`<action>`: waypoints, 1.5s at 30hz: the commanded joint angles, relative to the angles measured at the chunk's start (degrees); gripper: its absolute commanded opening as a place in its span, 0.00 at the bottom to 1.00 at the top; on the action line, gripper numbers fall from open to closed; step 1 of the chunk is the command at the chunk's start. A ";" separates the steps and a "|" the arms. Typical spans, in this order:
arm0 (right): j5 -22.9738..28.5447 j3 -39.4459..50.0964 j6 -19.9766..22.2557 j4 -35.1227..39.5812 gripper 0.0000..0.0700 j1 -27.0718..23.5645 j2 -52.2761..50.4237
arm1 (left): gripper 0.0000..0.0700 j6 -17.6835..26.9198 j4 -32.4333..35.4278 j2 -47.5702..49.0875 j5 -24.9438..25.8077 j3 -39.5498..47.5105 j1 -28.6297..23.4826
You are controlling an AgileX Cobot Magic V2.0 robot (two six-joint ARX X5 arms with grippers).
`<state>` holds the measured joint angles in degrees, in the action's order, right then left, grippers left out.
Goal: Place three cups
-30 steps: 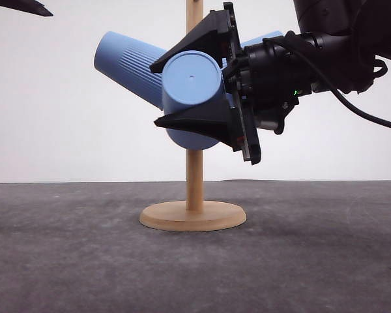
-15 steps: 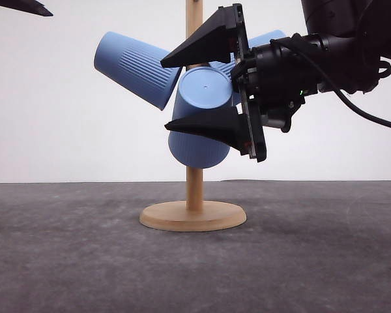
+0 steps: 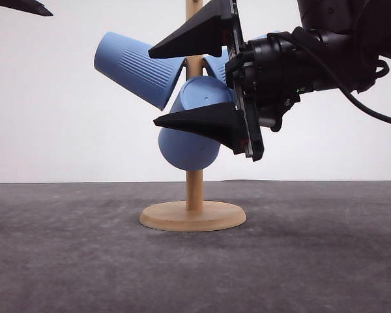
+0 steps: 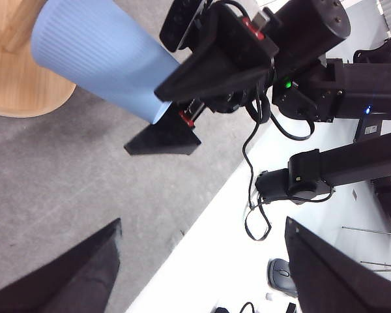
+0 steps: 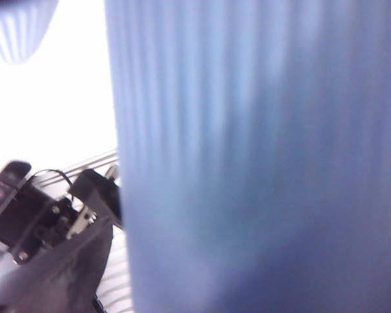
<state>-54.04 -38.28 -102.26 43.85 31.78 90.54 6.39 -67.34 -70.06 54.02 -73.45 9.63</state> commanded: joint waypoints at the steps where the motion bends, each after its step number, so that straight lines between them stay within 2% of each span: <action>1: -0.18 1.78 1.43 0.50 0.79 0.35 -1.66 | 0.68 0.44 0.17 -0.35 0.52 -1.29 0.13; 7: 2.90 9.61 3.69 0.33 0.75 0.29 -8.96 | 0.68 0.46 0.12 -0.35 0.52 -1.29 0.13; 10: 4.45 13.22 7.97 -2.34 0.68 -0.04 -14.39 | 0.68 0.46 0.14 -0.35 0.52 -1.29 0.13; 12: 4.69 14.36 14.77 -8.95 0.68 -0.76 -18.29 | 0.68 0.46 0.14 -0.35 0.52 -1.29 0.13; 14: 5.49 14.53 24.65 -19.36 0.68 -1.93 -22.48 | 0.68 0.46 0.11 -0.35 0.52 -1.29 0.13; 17: 9.30 14.49 39.00 -32.78 0.68 -4.55 -27.87 | 0.68 0.45 0.07 -0.35 0.52 -1.29 0.13; 20: 13.72 14.44 50.83 -42.38 0.68 -8.93 -32.26 | 0.68 0.39 0.03 -0.35 0.52 -1.29 0.13; 28: 18.39 11.96 75.31 -56.76 0.68 -23.30 -35.58 | 0.68 0.17 -0.01 -0.35 0.52 -1.29 0.13; 31: 22.13 8.93 85.66 -62.25 0.68 -27.37 -35.55 | 0.67 0.09 0.04 -0.35 0.48 -1.29 0.10; 34: 28.15 4.34 95.91 -67.79 0.68 -30.63 -35.55 | 0.67 -0.03 0.11 -0.35 0.46 -1.29 0.07; 38: 36.91 -1.53 102.55 -69.80 0.68 -32.17 -35.53 | 0.66 -0.21 0.87 -0.35 -0.31 -1.29 0.07; 40: 40.21 -4.38 104.95 -69.97 0.68 -32.45 -35.53 | 0.59 -1.53 2.20 -0.35 -2.78 -1.29 0.07; 42: 42.48 -7.08 106.54 -70.27 0.68 -32.45 -35.53 | 0.51 -2.92 3.73 -0.35 -6.79 -1.29 0.07; 45: 45.44 -11.02 107.78 -71.80 0.68 -32.45 -35.58 | 0.50 -4.54 6.66 -0.30 -15.63 -1.29 0.07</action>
<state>-9.30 -47.91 3.12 -27.80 -0.56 54.59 3.17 -61.56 -70.06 40.93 -73.45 9.61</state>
